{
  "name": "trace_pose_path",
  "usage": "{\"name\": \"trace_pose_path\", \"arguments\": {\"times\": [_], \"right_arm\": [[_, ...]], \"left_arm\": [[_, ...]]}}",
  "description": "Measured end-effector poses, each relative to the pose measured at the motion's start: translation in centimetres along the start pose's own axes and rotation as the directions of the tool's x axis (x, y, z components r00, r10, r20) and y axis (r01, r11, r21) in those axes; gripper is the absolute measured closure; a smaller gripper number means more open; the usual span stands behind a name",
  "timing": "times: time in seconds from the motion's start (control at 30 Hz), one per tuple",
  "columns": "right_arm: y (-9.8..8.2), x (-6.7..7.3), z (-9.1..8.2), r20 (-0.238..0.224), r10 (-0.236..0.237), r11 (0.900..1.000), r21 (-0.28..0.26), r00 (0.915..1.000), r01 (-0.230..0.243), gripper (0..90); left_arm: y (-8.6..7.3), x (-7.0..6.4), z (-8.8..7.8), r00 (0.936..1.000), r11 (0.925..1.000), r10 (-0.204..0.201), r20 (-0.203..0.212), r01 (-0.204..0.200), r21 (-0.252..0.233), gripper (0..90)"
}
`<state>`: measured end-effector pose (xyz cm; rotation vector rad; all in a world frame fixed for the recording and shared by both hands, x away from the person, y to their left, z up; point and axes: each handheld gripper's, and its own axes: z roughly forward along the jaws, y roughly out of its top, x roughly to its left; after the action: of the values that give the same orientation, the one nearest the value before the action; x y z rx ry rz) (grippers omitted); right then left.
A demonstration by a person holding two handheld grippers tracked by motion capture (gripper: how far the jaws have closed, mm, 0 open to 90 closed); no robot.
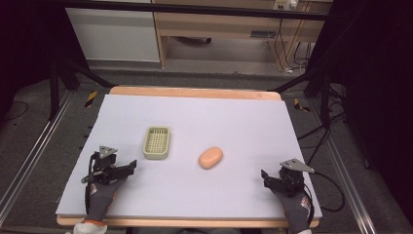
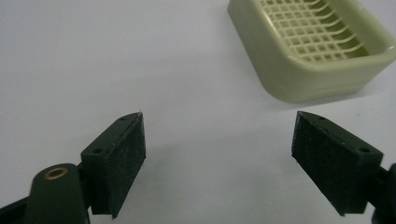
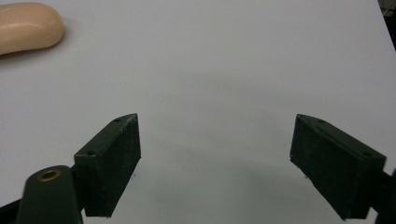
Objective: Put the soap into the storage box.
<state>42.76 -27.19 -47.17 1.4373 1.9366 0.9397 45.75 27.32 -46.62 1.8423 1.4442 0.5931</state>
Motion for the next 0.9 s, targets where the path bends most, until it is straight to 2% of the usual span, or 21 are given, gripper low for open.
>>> {"name": "trace_pose_path", "arguments": {"times": [0.03,0.07,0.13,0.33,0.57,0.9], "right_arm": [[-0.1,0.0,0.0,0.003,-0.019,1.0,-0.002,0.9998,0.019,15.3],[-0.1,0.0,0.0,0.003,-0.019,1.0,-0.002,0.9998,0.019,15.3],[-0.3,0.1,0.0,-0.005,0.002,1.0,0.011,1.0,-0.002,13.9],[-0.4,-0.3,-0.1,0.008,0.019,1.0,0.011,0.9998,-0.019,12.5],[-0.3,-0.1,-0.1,0.022,0.004,1.0,0.012,0.9998,-0.004,11.4],[-0.3,0.0,-0.1,0.037,0.011,1.0,0.012,0.9993,-0.012,10.0]], "left_arm": [[0.0,-0.1,-0.2,1.0,1.0,0.0,0.009,0.0,-0.008,18.3],[0.0,-0.1,-0.2,1.0,1.0,0.0,0.009,0.0,-0.008,18.6],[0.1,-0.5,-0.6,0.9996,0.9996,0.007,0.027,-0.006,-0.027,18.9],[0.4,-1.4,-1.3,0.9987,0.9979,0.032,0.04,-0.029,-0.058,19.1],[0.6,-2.2,-1.6,0.9969,0.9966,0.051,0.061,-0.047,-0.068,19.0],[1.0,-3.8,-1.8,0.992,0.9942,0.081,0.097,-0.074,-0.078,19.0]]}}
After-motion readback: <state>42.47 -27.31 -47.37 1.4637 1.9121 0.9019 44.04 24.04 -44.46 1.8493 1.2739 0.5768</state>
